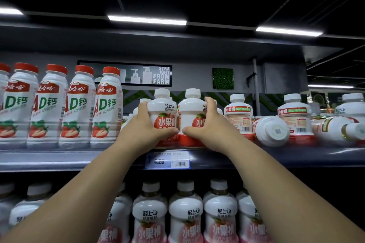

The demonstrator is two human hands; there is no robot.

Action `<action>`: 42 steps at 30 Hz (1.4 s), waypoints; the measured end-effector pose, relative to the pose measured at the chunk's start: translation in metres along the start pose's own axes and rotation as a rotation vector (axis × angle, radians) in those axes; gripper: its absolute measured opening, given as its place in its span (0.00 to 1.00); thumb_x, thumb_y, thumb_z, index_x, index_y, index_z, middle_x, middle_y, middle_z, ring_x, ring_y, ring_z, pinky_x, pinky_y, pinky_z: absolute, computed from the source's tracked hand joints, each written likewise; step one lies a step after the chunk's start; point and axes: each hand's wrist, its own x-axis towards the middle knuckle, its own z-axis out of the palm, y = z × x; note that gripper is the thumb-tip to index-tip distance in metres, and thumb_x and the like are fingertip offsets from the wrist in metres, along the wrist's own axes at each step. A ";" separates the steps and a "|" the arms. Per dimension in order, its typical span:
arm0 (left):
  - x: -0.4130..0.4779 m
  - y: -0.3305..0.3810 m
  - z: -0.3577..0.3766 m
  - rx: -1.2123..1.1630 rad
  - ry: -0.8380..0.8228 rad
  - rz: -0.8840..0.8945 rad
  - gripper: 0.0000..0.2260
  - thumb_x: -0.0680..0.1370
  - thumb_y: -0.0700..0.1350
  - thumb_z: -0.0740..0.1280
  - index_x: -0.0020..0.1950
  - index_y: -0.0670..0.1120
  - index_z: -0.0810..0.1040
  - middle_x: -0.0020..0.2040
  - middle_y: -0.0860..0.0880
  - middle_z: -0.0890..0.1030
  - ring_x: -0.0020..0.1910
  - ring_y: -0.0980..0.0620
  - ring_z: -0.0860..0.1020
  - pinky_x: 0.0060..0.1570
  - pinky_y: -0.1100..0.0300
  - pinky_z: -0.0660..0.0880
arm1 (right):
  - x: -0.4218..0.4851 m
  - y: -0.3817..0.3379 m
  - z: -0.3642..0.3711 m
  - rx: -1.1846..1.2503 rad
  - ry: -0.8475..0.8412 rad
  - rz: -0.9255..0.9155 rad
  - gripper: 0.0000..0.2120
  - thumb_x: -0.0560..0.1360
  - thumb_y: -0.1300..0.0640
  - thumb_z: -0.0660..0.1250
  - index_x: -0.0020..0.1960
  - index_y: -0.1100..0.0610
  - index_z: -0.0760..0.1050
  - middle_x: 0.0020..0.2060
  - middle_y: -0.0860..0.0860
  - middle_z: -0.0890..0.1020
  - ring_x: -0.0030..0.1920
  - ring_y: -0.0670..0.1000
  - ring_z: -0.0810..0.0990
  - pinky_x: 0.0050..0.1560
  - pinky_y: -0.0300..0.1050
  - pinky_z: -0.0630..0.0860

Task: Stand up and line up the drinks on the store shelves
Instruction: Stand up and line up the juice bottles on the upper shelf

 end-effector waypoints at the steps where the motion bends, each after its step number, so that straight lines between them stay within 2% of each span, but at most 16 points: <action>1: 0.000 -0.001 0.000 0.003 0.012 0.000 0.42 0.63 0.65 0.77 0.67 0.53 0.59 0.53 0.54 0.77 0.51 0.50 0.79 0.54 0.47 0.78 | -0.001 0.000 0.001 -0.015 0.026 -0.008 0.53 0.65 0.30 0.72 0.77 0.43 0.43 0.69 0.51 0.73 0.63 0.55 0.76 0.61 0.55 0.75; 3: 0.001 -0.002 0.001 0.005 0.029 -0.011 0.37 0.64 0.63 0.77 0.63 0.53 0.60 0.51 0.55 0.76 0.50 0.51 0.79 0.53 0.47 0.78 | -0.002 -0.002 0.002 -0.048 0.055 -0.015 0.53 0.63 0.27 0.71 0.75 0.44 0.45 0.68 0.51 0.74 0.62 0.56 0.77 0.60 0.57 0.76; 6: 0.000 0.001 0.001 0.057 0.008 -0.030 0.32 0.67 0.61 0.75 0.61 0.53 0.60 0.50 0.54 0.77 0.48 0.49 0.79 0.53 0.47 0.77 | -0.002 0.000 0.002 -0.072 0.045 -0.017 0.49 0.67 0.31 0.69 0.76 0.42 0.44 0.66 0.50 0.76 0.60 0.56 0.78 0.59 0.56 0.76; 8: 0.000 0.002 0.001 0.077 0.004 -0.029 0.33 0.68 0.62 0.74 0.62 0.52 0.60 0.52 0.51 0.78 0.49 0.47 0.78 0.53 0.47 0.77 | -0.002 0.001 0.001 -0.071 0.037 -0.022 0.48 0.69 0.33 0.69 0.77 0.42 0.43 0.66 0.50 0.76 0.60 0.56 0.78 0.59 0.55 0.76; 12: -0.001 0.000 0.001 0.011 0.005 -0.006 0.38 0.64 0.65 0.76 0.64 0.53 0.61 0.54 0.53 0.77 0.51 0.49 0.78 0.54 0.46 0.77 | -0.003 0.003 -0.001 -0.026 0.041 -0.031 0.49 0.68 0.33 0.71 0.77 0.43 0.45 0.68 0.49 0.75 0.62 0.54 0.77 0.59 0.53 0.75; 16: 0.001 -0.003 -0.002 -0.096 -0.006 -0.029 0.35 0.63 0.59 0.79 0.61 0.54 0.63 0.52 0.55 0.77 0.50 0.52 0.79 0.55 0.46 0.78 | -0.002 0.006 -0.004 0.039 0.034 -0.036 0.49 0.67 0.33 0.74 0.76 0.44 0.48 0.66 0.48 0.76 0.60 0.52 0.78 0.58 0.51 0.75; 19: 0.001 -0.003 -0.003 -0.132 -0.025 -0.044 0.35 0.59 0.61 0.77 0.60 0.55 0.64 0.51 0.55 0.78 0.50 0.52 0.79 0.55 0.46 0.78 | -0.002 0.005 -0.003 0.043 0.037 -0.037 0.50 0.65 0.31 0.74 0.75 0.43 0.48 0.65 0.47 0.76 0.58 0.51 0.78 0.56 0.51 0.76; 23: -0.003 -0.001 -0.003 -0.067 -0.018 -0.010 0.40 0.60 0.65 0.77 0.64 0.56 0.62 0.54 0.55 0.77 0.52 0.51 0.79 0.55 0.46 0.78 | -0.003 0.005 0.001 -0.046 0.058 -0.061 0.54 0.64 0.29 0.73 0.76 0.42 0.45 0.67 0.48 0.76 0.60 0.54 0.78 0.58 0.53 0.76; 25: -0.004 -0.001 -0.002 -0.038 0.007 0.012 0.42 0.63 0.62 0.78 0.69 0.56 0.58 0.55 0.54 0.77 0.53 0.50 0.78 0.56 0.46 0.77 | -0.004 0.005 0.002 -0.058 0.078 -0.079 0.53 0.63 0.28 0.72 0.76 0.41 0.44 0.67 0.48 0.76 0.61 0.54 0.78 0.58 0.53 0.76; 30: -0.004 -0.001 -0.002 -0.009 0.019 -0.010 0.36 0.68 0.56 0.75 0.67 0.54 0.57 0.51 0.54 0.76 0.50 0.48 0.78 0.55 0.46 0.77 | -0.005 0.004 0.003 -0.084 0.089 -0.110 0.54 0.61 0.25 0.72 0.74 0.41 0.46 0.65 0.48 0.76 0.59 0.53 0.78 0.54 0.51 0.76; 33: -0.003 0.001 -0.001 0.038 0.016 -0.032 0.34 0.67 0.59 0.70 0.66 0.55 0.57 0.52 0.52 0.78 0.50 0.47 0.79 0.54 0.46 0.77 | -0.004 0.007 0.004 -0.083 0.066 -0.120 0.50 0.65 0.31 0.71 0.75 0.40 0.44 0.63 0.48 0.77 0.57 0.54 0.78 0.55 0.52 0.76; 38: -0.004 0.001 -0.001 0.048 0.074 -0.022 0.39 0.67 0.62 0.74 0.69 0.55 0.56 0.55 0.54 0.75 0.53 0.48 0.77 0.55 0.47 0.76 | -0.002 0.007 0.003 -0.031 0.063 -0.158 0.49 0.65 0.30 0.73 0.75 0.41 0.48 0.64 0.45 0.77 0.57 0.50 0.79 0.51 0.47 0.73; 42: -0.007 0.002 -0.002 0.068 0.112 -0.011 0.42 0.68 0.60 0.75 0.73 0.53 0.53 0.53 0.54 0.73 0.50 0.49 0.74 0.52 0.51 0.74 | 0.000 0.007 0.004 -0.026 0.008 -0.155 0.48 0.68 0.37 0.71 0.76 0.38 0.43 0.63 0.48 0.77 0.54 0.51 0.79 0.54 0.52 0.77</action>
